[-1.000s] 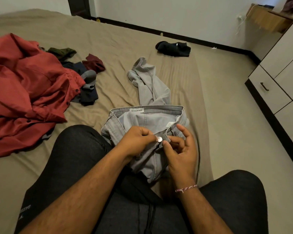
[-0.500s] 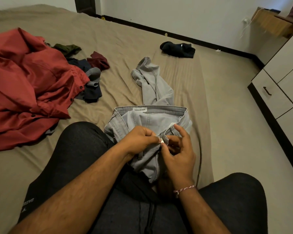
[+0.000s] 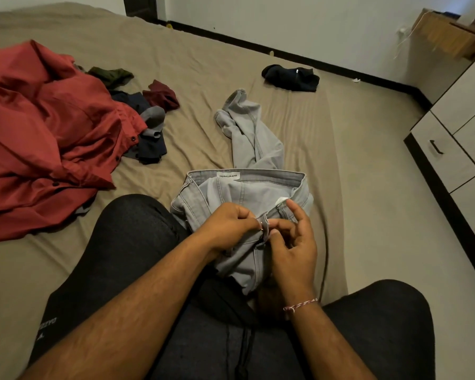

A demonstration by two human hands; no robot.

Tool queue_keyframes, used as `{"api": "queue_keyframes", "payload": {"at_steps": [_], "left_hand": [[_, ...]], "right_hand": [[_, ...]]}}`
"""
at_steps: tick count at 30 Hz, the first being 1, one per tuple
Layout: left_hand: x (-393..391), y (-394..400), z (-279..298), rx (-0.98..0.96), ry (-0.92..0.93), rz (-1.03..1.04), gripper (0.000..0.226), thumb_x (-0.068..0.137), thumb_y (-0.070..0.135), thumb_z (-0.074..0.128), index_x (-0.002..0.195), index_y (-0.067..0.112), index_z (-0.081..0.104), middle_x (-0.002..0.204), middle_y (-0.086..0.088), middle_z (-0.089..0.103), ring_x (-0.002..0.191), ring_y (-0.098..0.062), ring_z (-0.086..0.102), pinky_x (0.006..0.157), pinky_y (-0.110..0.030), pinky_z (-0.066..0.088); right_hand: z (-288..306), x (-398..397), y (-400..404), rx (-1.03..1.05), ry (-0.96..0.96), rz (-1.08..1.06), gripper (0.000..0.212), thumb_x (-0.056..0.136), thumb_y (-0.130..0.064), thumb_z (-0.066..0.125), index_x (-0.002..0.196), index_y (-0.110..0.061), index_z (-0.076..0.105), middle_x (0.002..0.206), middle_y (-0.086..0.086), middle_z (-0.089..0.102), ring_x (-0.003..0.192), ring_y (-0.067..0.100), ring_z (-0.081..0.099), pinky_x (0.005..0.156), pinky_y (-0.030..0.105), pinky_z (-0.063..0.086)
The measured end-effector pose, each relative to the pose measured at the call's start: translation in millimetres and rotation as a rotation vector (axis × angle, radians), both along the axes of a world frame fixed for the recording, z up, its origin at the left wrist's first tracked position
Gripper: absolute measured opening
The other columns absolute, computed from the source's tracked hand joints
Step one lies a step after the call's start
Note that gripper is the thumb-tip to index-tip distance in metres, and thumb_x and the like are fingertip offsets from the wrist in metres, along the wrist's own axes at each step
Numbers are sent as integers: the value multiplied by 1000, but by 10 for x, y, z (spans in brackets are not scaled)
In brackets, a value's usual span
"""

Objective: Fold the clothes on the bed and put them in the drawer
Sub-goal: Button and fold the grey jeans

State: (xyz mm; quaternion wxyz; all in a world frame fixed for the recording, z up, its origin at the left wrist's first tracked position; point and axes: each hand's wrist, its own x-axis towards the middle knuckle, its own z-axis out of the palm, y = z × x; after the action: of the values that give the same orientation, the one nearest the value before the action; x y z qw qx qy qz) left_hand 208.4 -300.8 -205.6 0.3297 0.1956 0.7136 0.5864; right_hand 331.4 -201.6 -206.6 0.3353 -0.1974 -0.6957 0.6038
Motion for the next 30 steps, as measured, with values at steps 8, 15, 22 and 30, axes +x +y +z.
{"api": "queue_keyframes", "payload": {"at_steps": [8,15,22,30], "left_hand": [[-74,-25,-14,78,3,-195,27,96,24,70,89,-2,67,78,-14,56,74,-23,44,60,-30,35],[-50,42,-70,11,295,-207,17,91,33,62,81,20,66,71,10,60,69,-5,53,69,-30,45],[-30,48,-80,-78,573,-261,24,92,38,56,89,19,69,77,5,65,77,-17,62,76,-43,52],[63,64,-93,-103,654,-136,17,87,39,62,87,23,70,75,8,68,75,-9,65,73,-35,53]], "right_hand": [[24,5,192,-101,-25,106,93,87,10,73,160,-31,33,93,11,71,91,19,70,88,27,58],[-37,-4,185,-26,-165,-20,96,83,-1,82,158,-36,34,89,3,74,88,15,74,87,30,59],[-77,17,188,-20,-222,-92,73,82,-4,82,140,-38,53,80,4,76,78,18,75,86,40,62],[-157,-54,188,-252,-169,-60,54,86,6,73,117,-32,51,70,3,66,66,17,62,71,40,54]]}}
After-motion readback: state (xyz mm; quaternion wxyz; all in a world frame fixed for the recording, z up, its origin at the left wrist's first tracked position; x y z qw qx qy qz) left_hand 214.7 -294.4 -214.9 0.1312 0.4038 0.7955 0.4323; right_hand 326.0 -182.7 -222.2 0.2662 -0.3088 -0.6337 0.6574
